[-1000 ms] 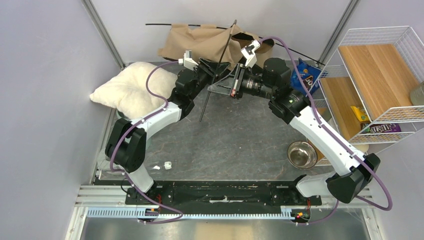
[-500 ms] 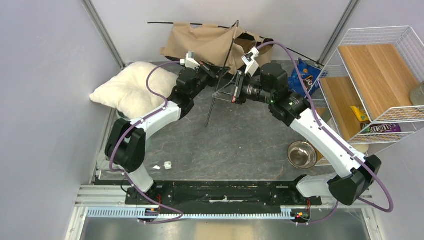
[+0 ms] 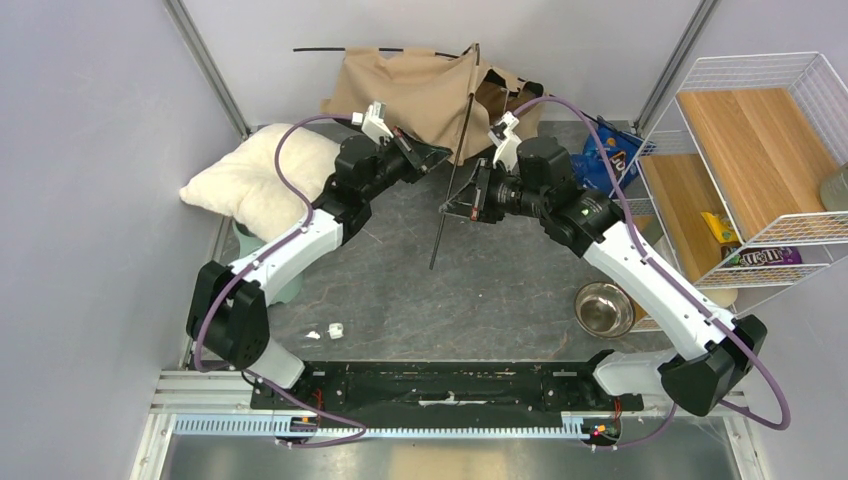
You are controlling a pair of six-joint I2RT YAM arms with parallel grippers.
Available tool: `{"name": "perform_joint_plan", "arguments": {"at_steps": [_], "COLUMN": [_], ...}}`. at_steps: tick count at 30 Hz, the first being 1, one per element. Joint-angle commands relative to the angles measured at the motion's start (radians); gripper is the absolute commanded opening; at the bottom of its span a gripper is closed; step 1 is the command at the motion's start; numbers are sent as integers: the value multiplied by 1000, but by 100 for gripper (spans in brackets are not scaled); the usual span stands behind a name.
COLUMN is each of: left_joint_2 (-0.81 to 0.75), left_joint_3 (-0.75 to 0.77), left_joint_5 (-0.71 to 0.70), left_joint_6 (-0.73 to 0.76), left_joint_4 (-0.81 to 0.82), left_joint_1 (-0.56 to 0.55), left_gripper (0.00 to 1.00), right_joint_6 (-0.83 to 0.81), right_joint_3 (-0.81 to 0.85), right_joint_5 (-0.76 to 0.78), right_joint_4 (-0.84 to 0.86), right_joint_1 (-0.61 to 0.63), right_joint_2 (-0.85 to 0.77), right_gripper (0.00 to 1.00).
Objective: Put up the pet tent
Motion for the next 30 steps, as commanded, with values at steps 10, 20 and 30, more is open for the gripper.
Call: {"name": "perform_joint_plan", "arguments": {"at_steps": [10,20,30], "left_joint_2": [-141,-185,-212], "left_joint_3": [-157,-222,-241], "left_joint_5": [279,345,349], "left_joint_6": [210,282,287], "left_joint_4": [-27,-91,-199], "left_joint_1": [6,25,52], "left_gripper": [2,2,2], "right_joint_6": [21,52,148], "right_joint_3": [-56,-98,-112], "right_joint_5": [231,424,535], "right_joint_4": [174,351,530], "right_joint_1": [-34,-38,-48], "right_joint_2": [-46,-41,6], "right_gripper": [0,0,0]}}
